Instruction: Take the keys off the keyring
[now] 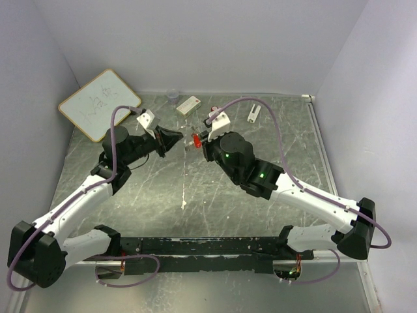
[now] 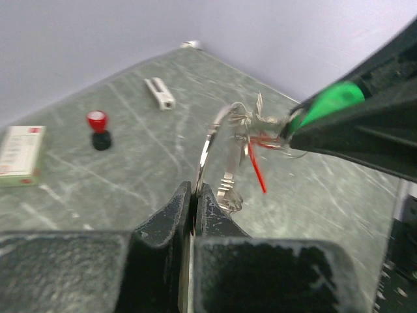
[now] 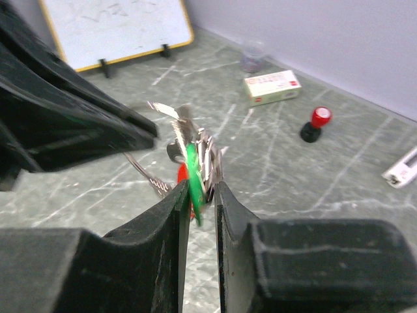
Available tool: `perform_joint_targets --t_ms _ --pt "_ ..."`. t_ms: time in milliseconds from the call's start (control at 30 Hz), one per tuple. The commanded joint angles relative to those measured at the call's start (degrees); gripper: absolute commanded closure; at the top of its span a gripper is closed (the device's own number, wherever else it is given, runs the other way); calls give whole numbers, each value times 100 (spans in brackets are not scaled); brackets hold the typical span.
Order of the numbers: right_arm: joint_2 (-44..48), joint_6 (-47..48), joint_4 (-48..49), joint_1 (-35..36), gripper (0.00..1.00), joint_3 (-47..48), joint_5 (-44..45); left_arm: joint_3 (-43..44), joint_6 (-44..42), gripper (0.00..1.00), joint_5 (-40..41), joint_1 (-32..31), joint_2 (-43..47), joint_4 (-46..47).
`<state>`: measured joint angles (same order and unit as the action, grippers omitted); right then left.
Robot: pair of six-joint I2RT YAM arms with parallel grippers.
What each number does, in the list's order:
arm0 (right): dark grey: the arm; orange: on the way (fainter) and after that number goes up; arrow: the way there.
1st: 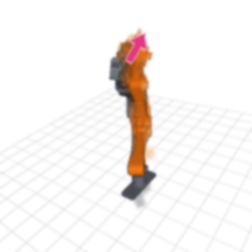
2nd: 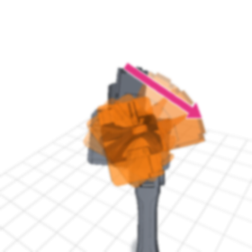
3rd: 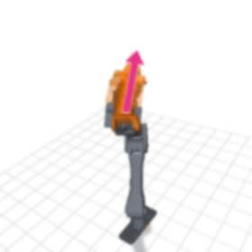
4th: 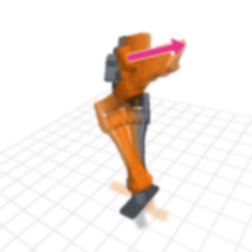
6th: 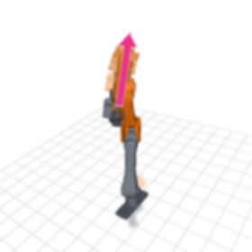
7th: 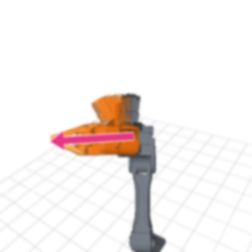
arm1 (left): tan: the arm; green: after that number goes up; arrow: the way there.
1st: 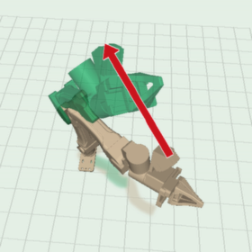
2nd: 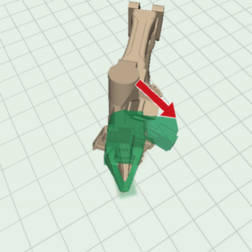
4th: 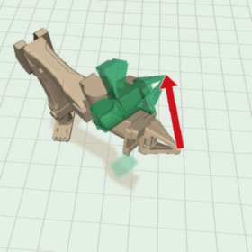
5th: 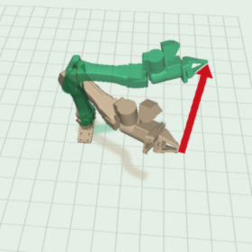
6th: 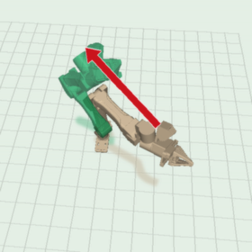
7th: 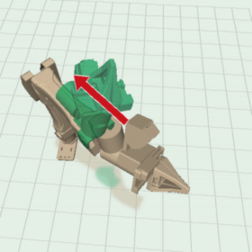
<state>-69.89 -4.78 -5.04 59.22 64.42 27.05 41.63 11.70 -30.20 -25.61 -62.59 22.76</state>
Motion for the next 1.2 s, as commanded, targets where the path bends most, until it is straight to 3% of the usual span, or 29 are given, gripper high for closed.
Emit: perform_joint_targets --t_ms 0,67,233,833,967,1033,1167 --pt "209 230 313 12 74 -151 840 551 -664 93 1151 39 210 -1148" --pt "275 330 380 19 64 -174 1095 824 -783 93 1317 30 187 -1473" --pt "478 517 589 22 51 -305 1551 1125 -974 93 1580 25 281 -1831" --pt "1279 460 2327 20 54 -2090 -85 1575 -355 93 -59 -66 687 -1628" --pt "1394 495 2613 19 52 -2284 -309 1614 -110 93 -563 -92 795 -1579" --pt "1416 518 2689 22 44 -2323 -319 1670 -8 93 -798 -115 834 -1620" --pt "1348 541 2713 24 41 -2315 -280 1698 91 93 -859 -143 978 -1632"
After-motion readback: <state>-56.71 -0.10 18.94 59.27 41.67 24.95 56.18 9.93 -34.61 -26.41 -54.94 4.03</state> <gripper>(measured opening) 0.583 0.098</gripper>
